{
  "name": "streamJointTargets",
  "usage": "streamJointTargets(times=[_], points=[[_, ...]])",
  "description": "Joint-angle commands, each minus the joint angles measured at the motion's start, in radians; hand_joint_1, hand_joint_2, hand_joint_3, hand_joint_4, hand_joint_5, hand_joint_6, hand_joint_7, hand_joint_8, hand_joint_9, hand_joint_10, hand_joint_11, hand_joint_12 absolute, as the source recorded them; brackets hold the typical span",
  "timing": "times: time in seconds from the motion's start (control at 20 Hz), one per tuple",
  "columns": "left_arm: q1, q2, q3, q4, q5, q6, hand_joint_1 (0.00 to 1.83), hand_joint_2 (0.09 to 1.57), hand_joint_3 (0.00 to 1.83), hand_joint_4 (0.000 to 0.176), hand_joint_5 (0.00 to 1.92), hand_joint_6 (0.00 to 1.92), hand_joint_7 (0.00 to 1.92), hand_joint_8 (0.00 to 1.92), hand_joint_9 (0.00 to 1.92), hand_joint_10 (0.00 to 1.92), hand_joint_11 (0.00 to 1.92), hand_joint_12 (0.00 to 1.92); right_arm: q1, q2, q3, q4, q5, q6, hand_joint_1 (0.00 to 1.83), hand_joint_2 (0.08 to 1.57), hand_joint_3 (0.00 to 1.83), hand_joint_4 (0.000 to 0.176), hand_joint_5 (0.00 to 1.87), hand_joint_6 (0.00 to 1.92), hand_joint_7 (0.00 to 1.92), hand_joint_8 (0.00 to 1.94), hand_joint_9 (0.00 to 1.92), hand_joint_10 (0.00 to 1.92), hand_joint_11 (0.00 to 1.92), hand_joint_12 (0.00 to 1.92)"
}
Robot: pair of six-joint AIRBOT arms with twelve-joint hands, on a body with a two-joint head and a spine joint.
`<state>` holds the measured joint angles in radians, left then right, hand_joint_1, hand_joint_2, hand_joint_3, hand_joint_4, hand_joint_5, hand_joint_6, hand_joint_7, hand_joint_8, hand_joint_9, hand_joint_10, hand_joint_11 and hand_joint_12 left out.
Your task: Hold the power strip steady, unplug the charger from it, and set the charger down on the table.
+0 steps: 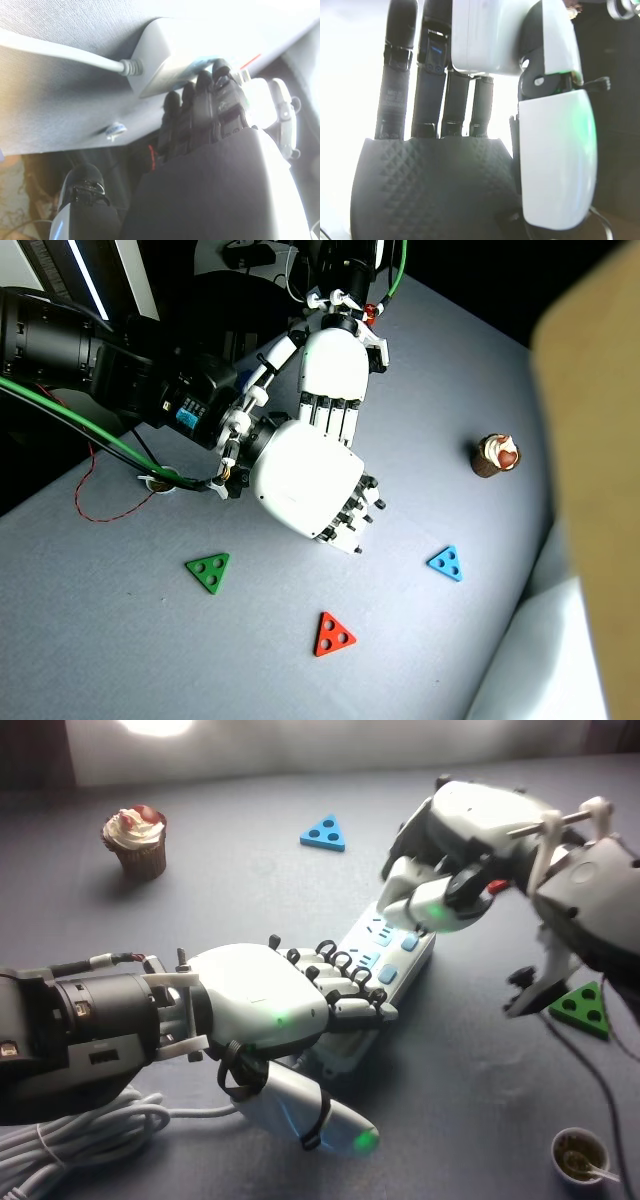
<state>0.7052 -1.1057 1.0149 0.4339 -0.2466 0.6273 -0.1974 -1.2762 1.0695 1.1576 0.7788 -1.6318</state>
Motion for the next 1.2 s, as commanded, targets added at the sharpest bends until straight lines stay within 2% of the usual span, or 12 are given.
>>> streamJointTargets(times=[0.0, 0.2, 0.35, 0.45, 0.55, 0.7, 0.85, 0.9, 0.95, 1.05, 1.1, 1.15], points=[[0.002, -0.001, 0.004, -0.005, -0.052, -0.006, 0.0, 1.0, 0.0, 0.0, 0.16, 0.0, 0.16, 0.0, 0.14, 0.0, 0.12, 0.03, 0.009, 0.022, -0.009, -0.13, 0.119, 0.008, 1.26, 1.04, 0.0, 0.0, 1.09, 0.71, 1.23, 0.65, 1.26, 0.03, 0.67, 1.09], [0.002, 0.0, 0.007, -0.005, -0.057, -0.008, 0.0, 1.01, 0.0, 0.0, 0.16, 0.0, 0.16, 0.0, 0.13, 0.0, 0.12, 0.03, 0.007, 0.117, -0.066, -0.276, 0.073, -0.134, 1.27, 1.04, 0.0, 0.0, 1.06, 0.77, 1.26, 0.6, 1.28, 0.02, 0.69, 1.06], [0.001, 0.003, 0.004, -0.005, -0.058, -0.009, 0.0, 1.01, 0.0, 0.0, 0.16, 0.0, 0.16, 0.0, 0.14, 0.0, 0.12, 0.03, -0.051, 0.207, -0.099, -0.621, -0.016, -0.139, 1.26, 1.03, 0.0, 0.0, 1.1, 0.74, 1.28, 0.52, 1.28, 0.01, 0.7, 1.05], [0.0, 0.003, 0.003, -0.005, -0.059, -0.009, 0.0, 1.01, 0.0, 0.0, 0.16, 0.0, 0.16, 0.0, 0.14, 0.0, 0.12, 0.03, -0.052, 0.246, -0.111, -0.816, -0.157, -0.177, 1.26, 1.03, 0.0, 0.017, 1.13, 0.71, 1.27, 0.52, 1.27, 0.0, 0.68, 1.04], [0.0, 0.003, 0.002, -0.005, -0.059, -0.01, 0.0, 1.0, 0.0, 0.0, 0.16, 0.0, 0.15, 0.0, 0.13, 0.0, 0.12, 0.03, -0.051, 0.265, -0.118, -0.83, -0.267, -0.223, 1.26, 1.03, 0.0, 0.032, 1.15, 0.67, 1.23, 0.59, 1.25, 0.0, 0.69, 1.04], [-0.002, 0.005, 0.001, -0.006, -0.059, -0.01, 0.0, 1.0, 0.0, 0.0, 0.16, 0.0, 0.16, 0.0, 0.13, 0.0, 0.11, 0.03, -0.039, 0.288, -0.129, -0.944, -0.395, -0.225, 1.25, 1.04, 0.0, 0.032, 1.11, 0.77, 1.23, 0.56, 1.24, 0.0, 0.69, 1.04], [-0.002, 0.006, 0.001, -0.006, -0.059, -0.009, 0.0, 1.0, 0.0, 0.0, 0.17, 0.0, 0.17, 0.01, 0.15, 0.01, 0.13, 0.03, -0.052, 0.294, -0.141, -1.03, -0.441, -0.225, 1.25, 1.04, 0.0, 0.029, 1.1, 0.77, 1.23, 0.57, 1.24, 0.0, 0.7, 1.04], [-0.002, 0.006, 0.0, -0.006, -0.059, -0.009, 0.0, 1.0, 0.0, 0.0, 0.14, 0.0, 0.14, 0.0, 0.13, 0.0, 0.12, 0.03, -0.06, 0.294, -0.143, -1.052, -0.446, -0.225, 1.25, 1.05, 0.0, 0.025, 1.08, 0.78, 1.19, 0.66, 1.22, 0.0, 0.67, 1.07], [-0.001, 0.006, -0.001, -0.006, -0.057, -0.008, 0.0, 1.0, 0.0, 0.0, 0.15, 0.01, 0.15, 0.0, 0.14, 0.0, 0.13, 0.03, -0.071, 0.294, -0.145, -1.095, -0.448, -0.225, 1.25, 1.05, 0.0, 0.01, 1.07, 0.78, 1.19, 0.69, 1.23, 0.0, 0.67, 1.09], [-0.001, 0.005, -0.003, -0.006, -0.055, -0.005, 0.0, 1.01, 0.0, 0.0, 0.15, 0.01, 0.16, 0.01, 0.14, 0.0, 0.12, 0.03, -0.091, 0.293, -0.146, -1.16, -0.448, -0.226, 1.25, 1.04, 0.0, 0.017, 1.1, 0.74, 1.21, 0.63, 1.24, 0.01, 0.69, 1.06], [0.001, 0.005, -0.004, -0.006, -0.054, -0.004, 0.0, 1.01, 0.0, 0.0, 0.15, 0.01, 0.15, 0.0, 0.13, 0.0, 0.11, 0.02, -0.1, 0.292, -0.146, -1.173, -0.456, -0.226, 1.25, 1.05, 0.0, 0.009, 1.06, 0.8, 1.21, 0.64, 1.23, 0.0, 0.69, 1.06], [0.002, 0.005, -0.004, -0.006, -0.054, -0.004, 0.0, 1.01, 0.0, 0.0, 0.15, 0.01, 0.14, 0.0, 0.13, 0.0, 0.12, 0.02, -0.107, 0.29, -0.145, -1.171, -0.468, -0.226, 1.25, 1.06, 0.0, 0.017, 1.05, 0.86, 1.19, 0.64, 1.22, 0.0, 0.71, 1.02]])
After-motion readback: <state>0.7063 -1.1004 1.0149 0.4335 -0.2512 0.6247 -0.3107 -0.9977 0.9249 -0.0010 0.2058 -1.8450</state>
